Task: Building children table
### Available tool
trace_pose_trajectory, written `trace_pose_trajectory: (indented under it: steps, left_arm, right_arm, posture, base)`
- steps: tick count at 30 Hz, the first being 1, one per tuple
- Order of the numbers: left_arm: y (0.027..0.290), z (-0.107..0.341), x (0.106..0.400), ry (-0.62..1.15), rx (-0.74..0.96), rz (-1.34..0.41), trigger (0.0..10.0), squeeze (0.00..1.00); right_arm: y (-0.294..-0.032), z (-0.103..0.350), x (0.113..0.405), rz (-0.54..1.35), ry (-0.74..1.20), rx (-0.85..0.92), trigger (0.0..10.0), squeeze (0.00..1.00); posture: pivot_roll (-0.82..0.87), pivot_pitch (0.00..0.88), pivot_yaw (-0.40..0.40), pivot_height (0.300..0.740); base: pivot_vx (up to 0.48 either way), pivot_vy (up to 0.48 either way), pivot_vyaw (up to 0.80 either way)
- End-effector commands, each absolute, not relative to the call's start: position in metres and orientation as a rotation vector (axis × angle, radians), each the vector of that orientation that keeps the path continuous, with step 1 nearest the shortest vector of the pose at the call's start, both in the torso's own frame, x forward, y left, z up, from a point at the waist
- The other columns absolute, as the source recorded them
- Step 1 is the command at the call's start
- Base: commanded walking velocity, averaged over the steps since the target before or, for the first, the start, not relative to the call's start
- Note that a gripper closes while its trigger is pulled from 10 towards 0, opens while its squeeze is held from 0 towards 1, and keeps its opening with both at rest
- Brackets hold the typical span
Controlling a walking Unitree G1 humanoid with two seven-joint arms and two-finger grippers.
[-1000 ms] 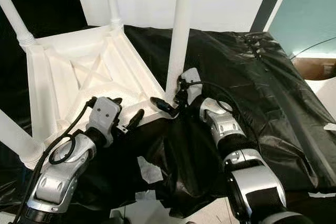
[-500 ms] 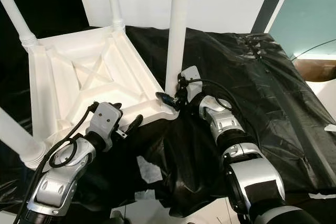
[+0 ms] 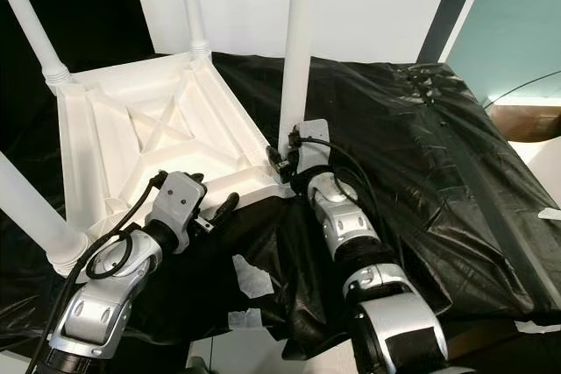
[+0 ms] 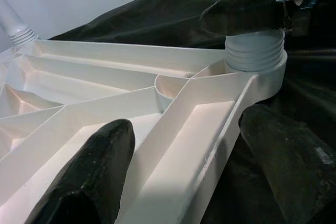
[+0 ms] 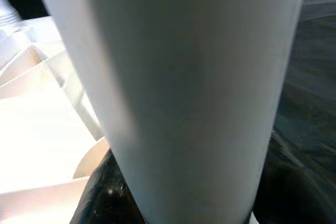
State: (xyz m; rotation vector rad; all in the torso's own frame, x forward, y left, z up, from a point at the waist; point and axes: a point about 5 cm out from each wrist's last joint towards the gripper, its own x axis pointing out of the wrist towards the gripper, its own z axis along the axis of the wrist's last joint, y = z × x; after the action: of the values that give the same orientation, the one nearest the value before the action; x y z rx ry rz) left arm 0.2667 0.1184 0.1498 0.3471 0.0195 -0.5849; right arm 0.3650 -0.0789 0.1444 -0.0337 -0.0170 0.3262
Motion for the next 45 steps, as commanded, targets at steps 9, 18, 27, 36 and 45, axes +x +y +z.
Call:
trace_pose_trajectory:
  steps: [9,18,27,36,45]
  left_arm:
    - [0.116,0.152,0.269,-0.001,0.352,-0.553,10.0,0.0]
    - [0.117,0.151,0.267,0.002,0.352,-0.55,10.0,0.0]
    - [0.118,0.149,0.264,0.012,0.35,-0.548,10.0,0.0]
    - [0.115,0.148,0.262,0.02,0.349,-0.572,10.0,0.0]
    - [0.113,0.149,0.265,0.015,0.352,-0.574,10.0,0.0]
  right_arm:
    - [-0.072,0.137,0.353,0.264,-0.026,0.002,10.0,0.0]
    - [-0.084,0.149,0.348,0.33,-0.101,0.007,10.0,1.0]
    - [-0.125,0.151,0.353,0.573,-0.097,-0.069,10.0,0.0]
    - [-0.115,0.151,0.363,0.825,-0.036,-0.153,10.0,0.0]
    - [-0.107,0.154,0.371,0.896,-0.003,-0.237,0.0,0.0]
  posture:
    - [0.12,0.0,-0.05,0.74]
    - [0.12,0.0,-0.063,0.74]
    - [0.12,0.0,-0.071,0.74]
    - [0.12,0.0,-0.059,0.74]
    - [0.13,0.0,-0.06,0.74]
  base:
    - [0.0,0.0,0.0]
    - [0.0,0.0,0.0]
    - [0.0,0.0,0.0]
    - [0.0,0.0,0.0]
    - [0.0,0.0,0.0]
